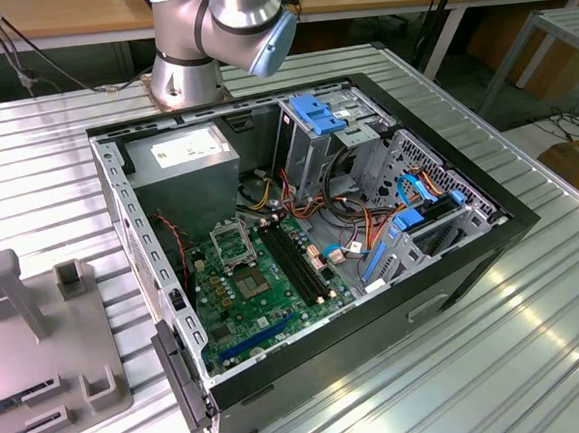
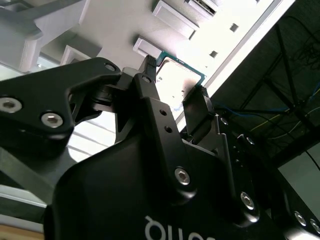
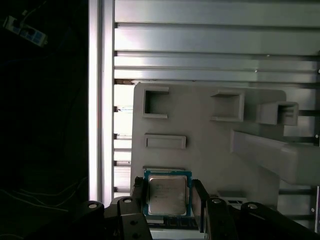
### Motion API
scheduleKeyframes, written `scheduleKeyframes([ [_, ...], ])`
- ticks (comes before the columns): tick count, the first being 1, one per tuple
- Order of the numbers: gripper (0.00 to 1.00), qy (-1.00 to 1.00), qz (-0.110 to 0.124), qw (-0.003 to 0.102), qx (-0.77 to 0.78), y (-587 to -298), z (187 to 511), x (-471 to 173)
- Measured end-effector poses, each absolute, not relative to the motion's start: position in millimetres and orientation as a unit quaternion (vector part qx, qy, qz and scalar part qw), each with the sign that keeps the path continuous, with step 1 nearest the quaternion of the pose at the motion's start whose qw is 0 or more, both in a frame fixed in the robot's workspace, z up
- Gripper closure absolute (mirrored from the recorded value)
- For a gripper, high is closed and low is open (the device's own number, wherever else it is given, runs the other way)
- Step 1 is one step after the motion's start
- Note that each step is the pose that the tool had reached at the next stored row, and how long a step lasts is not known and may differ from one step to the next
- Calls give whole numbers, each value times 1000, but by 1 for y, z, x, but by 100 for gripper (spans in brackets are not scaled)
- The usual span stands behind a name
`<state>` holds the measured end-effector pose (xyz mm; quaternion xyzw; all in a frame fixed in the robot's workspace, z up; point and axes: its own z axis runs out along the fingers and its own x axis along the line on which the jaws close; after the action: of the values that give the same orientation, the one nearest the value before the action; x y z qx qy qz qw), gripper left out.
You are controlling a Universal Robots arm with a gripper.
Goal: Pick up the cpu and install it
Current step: 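Pick up the cpu and move it towards the insertion slot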
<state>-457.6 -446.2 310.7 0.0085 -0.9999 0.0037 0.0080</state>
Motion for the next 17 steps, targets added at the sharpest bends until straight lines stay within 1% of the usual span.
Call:
scheduleKeyframes([
  [17, 53, -1000, 4, 8, 8, -446, 322, -458],
])
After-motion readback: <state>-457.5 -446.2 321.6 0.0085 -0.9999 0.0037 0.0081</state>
